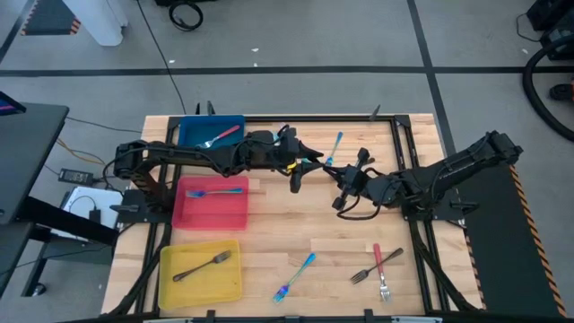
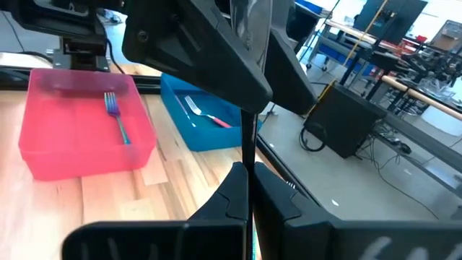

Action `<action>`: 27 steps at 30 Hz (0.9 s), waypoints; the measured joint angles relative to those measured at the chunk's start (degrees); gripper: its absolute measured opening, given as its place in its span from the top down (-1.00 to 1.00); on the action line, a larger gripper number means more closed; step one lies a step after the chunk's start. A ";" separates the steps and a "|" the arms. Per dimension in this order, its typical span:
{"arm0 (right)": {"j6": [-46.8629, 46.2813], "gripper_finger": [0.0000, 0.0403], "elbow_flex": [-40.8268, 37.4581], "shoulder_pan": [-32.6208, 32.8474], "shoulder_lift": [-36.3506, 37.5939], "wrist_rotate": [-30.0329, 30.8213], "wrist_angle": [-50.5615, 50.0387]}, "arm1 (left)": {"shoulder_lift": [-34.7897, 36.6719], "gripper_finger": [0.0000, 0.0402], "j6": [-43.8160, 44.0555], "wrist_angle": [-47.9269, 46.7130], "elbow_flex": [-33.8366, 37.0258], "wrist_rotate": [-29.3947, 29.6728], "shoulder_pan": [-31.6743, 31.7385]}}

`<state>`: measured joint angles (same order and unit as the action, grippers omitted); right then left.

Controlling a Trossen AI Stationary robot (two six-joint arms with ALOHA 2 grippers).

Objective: Sort silverware by color (type)
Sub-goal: Put the black fork into the yellow bin

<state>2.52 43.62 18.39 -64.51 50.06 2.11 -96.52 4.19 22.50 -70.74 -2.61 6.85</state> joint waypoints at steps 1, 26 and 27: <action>0.00 0.96 0.00 0.00 0.00 -0.07 0.00 | -0.02 0.31 -0.02 -0.02 0.00 0.02 0.00; -2.38 0.87 0.00 0.09 -0.09 -6.39 0.02 | 0.58 0.99 -5.05 -4.70 0.00 1.19 -0.02; -2.38 0.87 0.00 0.15 -0.07 -6.03 0.04 | 1.07 0.99 -5.07 -6.19 0.00 1.05 -0.10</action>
<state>0.14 43.62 18.54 -64.58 44.03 2.15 -95.45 -0.89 16.31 -70.74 -1.55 6.75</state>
